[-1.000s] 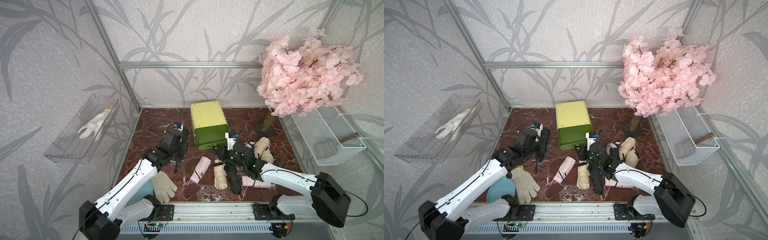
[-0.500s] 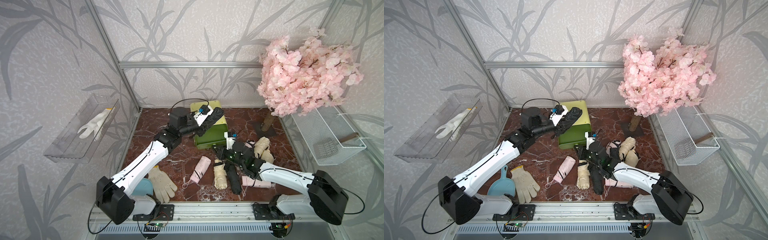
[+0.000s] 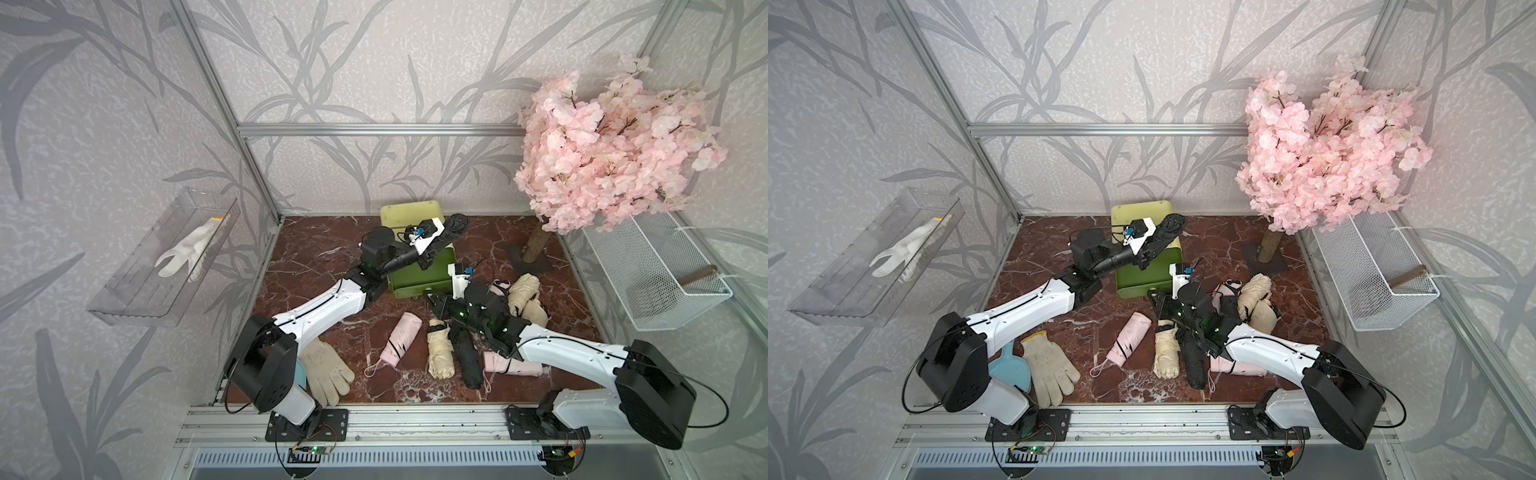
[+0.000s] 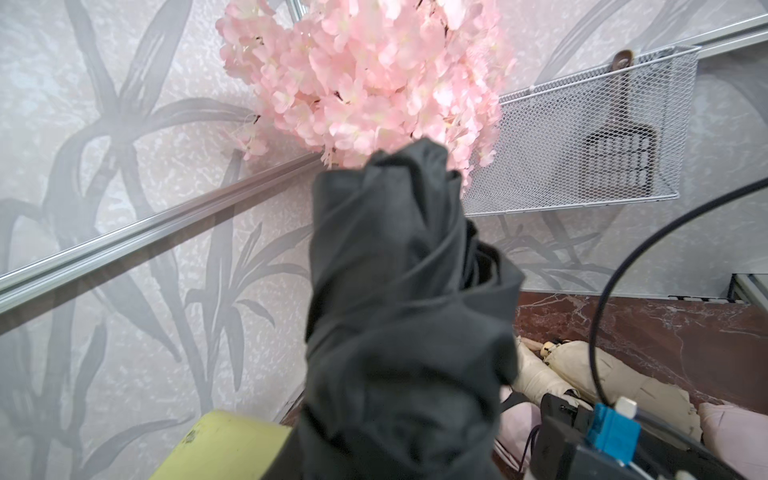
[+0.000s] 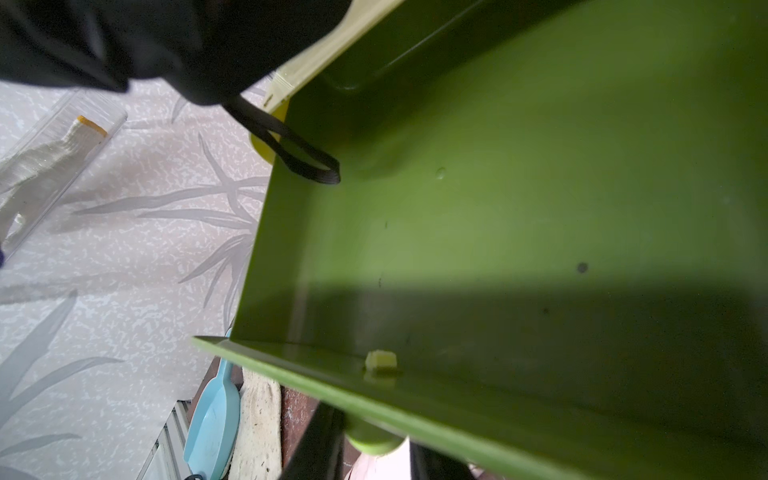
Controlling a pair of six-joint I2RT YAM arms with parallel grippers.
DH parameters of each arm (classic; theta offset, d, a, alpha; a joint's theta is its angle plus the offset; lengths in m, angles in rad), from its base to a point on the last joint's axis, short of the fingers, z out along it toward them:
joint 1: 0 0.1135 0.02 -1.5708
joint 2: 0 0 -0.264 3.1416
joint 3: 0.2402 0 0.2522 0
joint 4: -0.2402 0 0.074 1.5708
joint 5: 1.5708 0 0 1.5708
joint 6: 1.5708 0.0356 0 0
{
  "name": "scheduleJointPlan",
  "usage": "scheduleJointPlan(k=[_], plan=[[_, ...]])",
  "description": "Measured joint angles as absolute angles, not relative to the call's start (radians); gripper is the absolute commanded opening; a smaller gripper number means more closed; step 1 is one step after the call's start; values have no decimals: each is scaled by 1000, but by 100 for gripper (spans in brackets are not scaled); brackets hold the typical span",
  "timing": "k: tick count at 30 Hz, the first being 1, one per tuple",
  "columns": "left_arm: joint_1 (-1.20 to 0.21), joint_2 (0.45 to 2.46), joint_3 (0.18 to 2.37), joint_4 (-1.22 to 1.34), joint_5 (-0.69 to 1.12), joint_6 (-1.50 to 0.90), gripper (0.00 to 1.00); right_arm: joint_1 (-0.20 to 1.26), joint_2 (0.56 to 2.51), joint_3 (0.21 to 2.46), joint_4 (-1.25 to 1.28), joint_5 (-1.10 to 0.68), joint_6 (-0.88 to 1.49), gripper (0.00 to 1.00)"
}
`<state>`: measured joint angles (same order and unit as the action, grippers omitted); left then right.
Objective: Place the umbrella in the drawer by color
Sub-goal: Place the umbrella in the drawer.
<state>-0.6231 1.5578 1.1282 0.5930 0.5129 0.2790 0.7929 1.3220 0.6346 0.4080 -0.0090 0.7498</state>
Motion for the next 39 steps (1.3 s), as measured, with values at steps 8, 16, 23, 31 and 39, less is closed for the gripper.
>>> scheduleJointPlan(k=[8,16,23,31,39], plan=[[-626,1545,1128,310,405,490,25,792,1328,640,409,-9,750,7],[-627,1542,1171,-4,311,625,38,788,1327,640,407,-12,750,7],[-646,1579,1312,-167,228,657,55,785,1323,640,403,-17,750,7],[-681,1651,1421,-263,116,661,81,780,1320,640,398,-20,750,7],[-693,1655,1480,-326,61,629,80,778,1319,640,398,-25,750,7]])
